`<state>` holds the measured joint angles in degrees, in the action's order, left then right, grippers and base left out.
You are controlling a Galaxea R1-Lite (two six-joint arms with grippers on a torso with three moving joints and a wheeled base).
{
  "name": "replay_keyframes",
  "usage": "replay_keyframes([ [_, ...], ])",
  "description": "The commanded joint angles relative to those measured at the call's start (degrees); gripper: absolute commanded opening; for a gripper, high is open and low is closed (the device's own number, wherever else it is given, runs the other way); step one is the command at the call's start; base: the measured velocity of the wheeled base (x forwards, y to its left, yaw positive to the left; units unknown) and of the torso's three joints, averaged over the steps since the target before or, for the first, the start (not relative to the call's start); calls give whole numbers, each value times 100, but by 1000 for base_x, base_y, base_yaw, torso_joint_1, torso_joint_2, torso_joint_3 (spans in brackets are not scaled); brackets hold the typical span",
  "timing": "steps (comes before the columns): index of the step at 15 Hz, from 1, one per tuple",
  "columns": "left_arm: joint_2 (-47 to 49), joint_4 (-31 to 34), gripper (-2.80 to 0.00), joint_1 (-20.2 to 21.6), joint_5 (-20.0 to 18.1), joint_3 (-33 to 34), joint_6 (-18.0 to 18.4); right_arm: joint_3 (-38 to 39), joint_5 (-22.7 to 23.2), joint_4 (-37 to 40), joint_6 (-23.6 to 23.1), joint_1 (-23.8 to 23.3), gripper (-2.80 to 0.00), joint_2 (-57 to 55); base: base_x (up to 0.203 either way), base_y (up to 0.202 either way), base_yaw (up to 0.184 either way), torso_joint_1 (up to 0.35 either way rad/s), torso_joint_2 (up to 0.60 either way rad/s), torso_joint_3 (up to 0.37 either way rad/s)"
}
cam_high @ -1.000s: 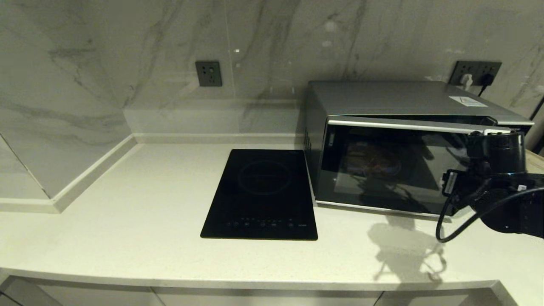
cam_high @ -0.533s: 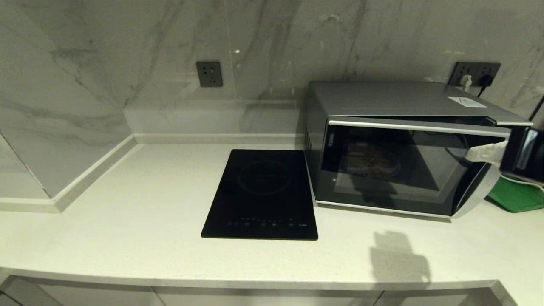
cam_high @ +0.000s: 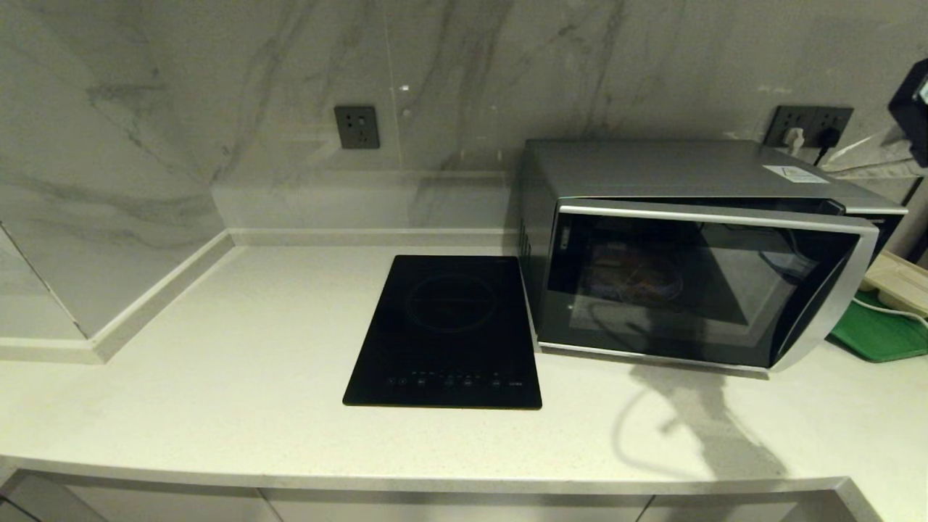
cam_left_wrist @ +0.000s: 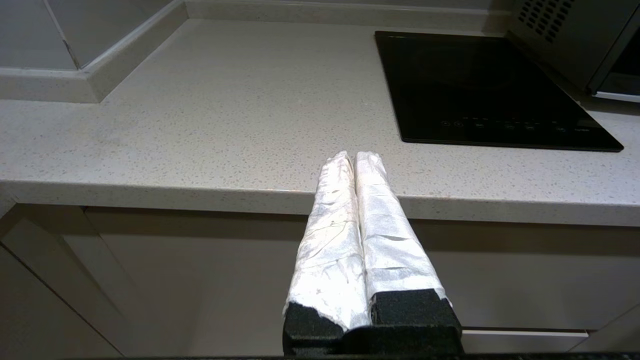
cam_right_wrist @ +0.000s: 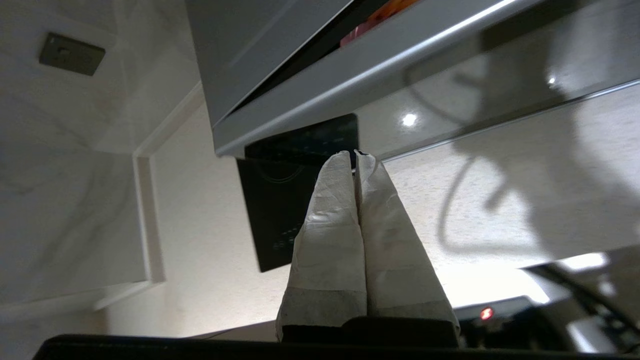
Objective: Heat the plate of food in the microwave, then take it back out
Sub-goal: Open the microwave oven
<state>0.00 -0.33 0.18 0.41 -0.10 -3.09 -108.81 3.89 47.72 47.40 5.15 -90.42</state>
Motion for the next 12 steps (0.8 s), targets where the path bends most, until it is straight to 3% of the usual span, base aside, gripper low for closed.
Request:
replay_keyframes([
  [1,0,-2,-280,-1,2,1,-1,-455,289,-49,185,-354,-280,-1039,0,0,0,0,0,0],
  [12,0,-2,-280,-1,2,1,-5,-492,314,-1045,43,-904,-280,-1756,0,0,0,0,0,0],
])
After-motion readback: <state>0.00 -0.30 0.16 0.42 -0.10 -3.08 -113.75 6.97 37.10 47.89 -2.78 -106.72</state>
